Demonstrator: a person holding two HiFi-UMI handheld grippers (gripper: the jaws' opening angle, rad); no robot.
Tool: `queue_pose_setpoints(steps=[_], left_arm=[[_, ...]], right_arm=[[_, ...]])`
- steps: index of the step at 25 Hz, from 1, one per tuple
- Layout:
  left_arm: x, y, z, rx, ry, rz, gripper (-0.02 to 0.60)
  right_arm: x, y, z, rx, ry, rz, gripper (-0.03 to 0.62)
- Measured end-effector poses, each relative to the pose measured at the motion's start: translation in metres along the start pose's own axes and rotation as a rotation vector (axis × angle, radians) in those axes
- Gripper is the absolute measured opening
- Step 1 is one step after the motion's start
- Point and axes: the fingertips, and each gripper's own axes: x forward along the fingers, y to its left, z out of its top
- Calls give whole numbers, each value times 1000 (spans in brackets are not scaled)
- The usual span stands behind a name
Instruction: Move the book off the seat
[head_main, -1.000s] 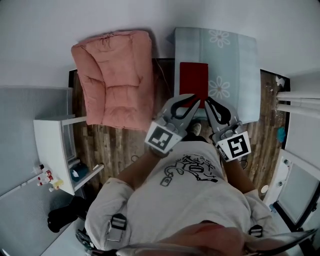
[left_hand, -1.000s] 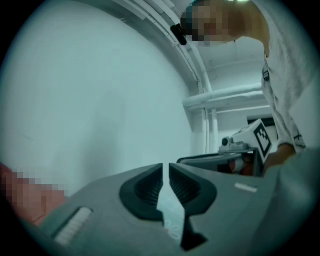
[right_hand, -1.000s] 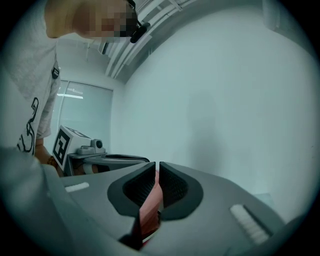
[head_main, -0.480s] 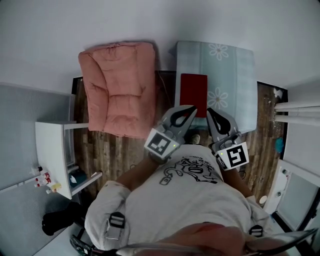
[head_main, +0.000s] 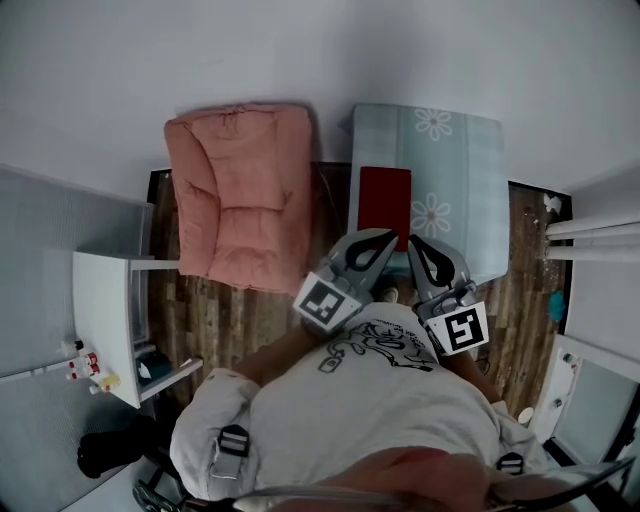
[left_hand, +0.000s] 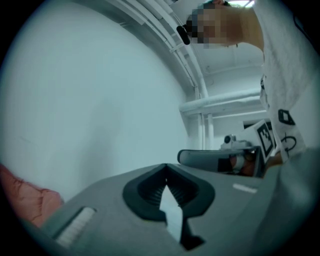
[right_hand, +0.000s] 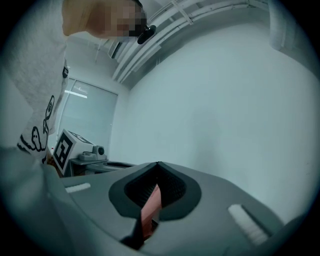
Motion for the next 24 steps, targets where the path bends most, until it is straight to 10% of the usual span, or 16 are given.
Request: queue_pose_setpoints(steps=[24], left_arm=[[2,6,-4,-30,4,18,3]], right_arm=[[2,-6,-6,11,2,-6,6]])
